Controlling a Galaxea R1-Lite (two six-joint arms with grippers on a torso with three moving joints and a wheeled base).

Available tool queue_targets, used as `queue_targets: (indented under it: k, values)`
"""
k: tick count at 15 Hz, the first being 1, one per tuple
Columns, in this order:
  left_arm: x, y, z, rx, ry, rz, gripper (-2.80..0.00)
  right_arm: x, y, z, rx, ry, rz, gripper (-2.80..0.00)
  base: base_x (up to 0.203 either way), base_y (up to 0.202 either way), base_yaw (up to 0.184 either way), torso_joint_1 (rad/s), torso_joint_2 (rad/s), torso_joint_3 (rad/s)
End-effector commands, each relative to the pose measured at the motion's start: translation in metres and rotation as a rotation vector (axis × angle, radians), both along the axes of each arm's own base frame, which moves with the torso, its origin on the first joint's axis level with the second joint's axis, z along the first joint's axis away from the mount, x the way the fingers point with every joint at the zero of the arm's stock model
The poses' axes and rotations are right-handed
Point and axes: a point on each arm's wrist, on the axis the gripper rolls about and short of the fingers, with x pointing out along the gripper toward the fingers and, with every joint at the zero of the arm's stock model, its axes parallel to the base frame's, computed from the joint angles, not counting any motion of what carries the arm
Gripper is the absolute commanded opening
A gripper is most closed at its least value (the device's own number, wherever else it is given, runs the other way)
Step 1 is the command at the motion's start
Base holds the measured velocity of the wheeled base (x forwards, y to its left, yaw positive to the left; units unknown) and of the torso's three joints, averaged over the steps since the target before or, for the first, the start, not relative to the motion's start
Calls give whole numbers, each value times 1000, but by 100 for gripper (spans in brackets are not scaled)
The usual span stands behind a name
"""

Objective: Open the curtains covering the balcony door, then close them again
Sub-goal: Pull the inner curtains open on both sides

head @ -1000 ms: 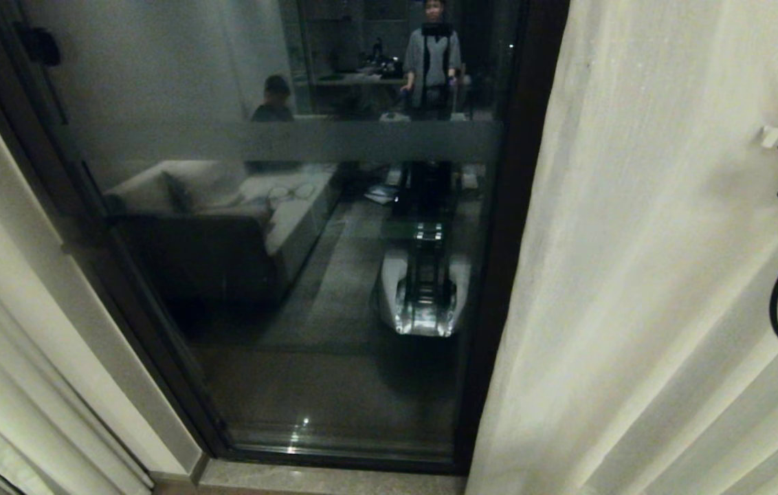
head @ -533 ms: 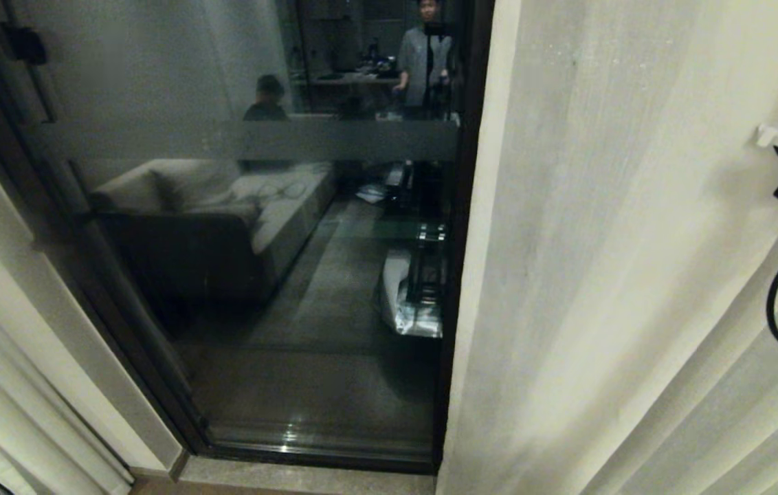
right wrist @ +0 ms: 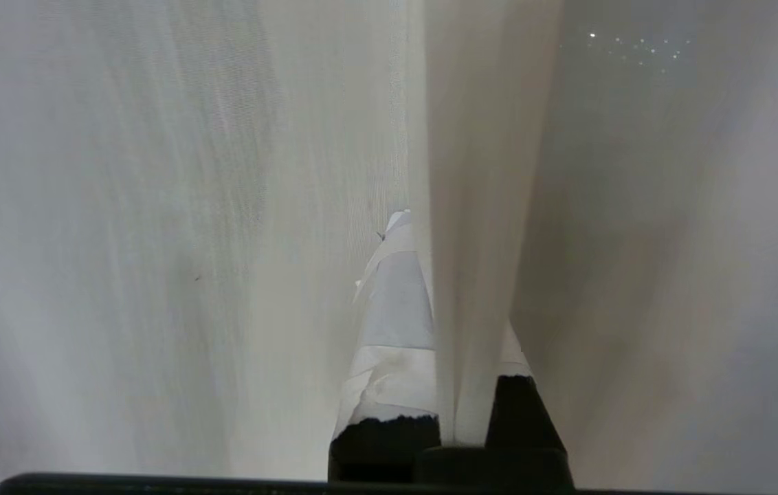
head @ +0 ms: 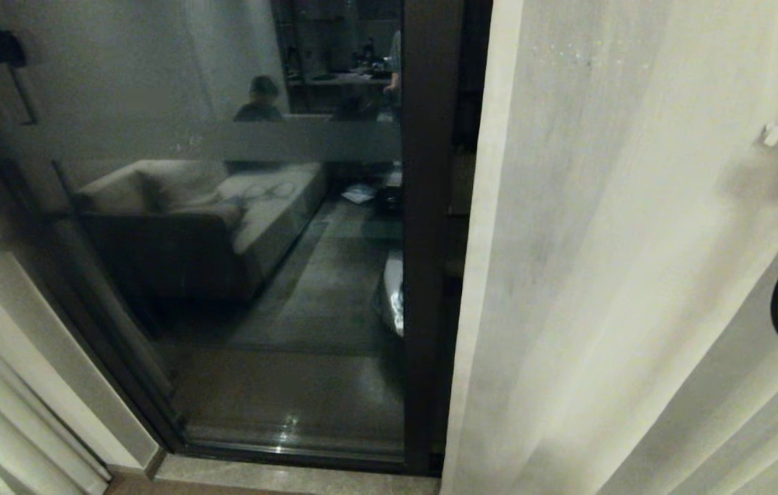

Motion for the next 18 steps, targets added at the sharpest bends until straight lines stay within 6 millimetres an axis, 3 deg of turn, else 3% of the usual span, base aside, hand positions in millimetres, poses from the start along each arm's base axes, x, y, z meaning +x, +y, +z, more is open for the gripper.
queue_targets:
  k: [1, 18]
  values:
    - [0, 0, 0, 0, -1, 1, -280, 0, -3, 0, -1, -1, -7, -280, 0, -187, 4, 7, 3, 0]
    - [0, 0, 0, 1, -1, -1, -280, -3, -14, -1, 19, -1, -46, -280, 0, -189, 2, 3, 3, 3]
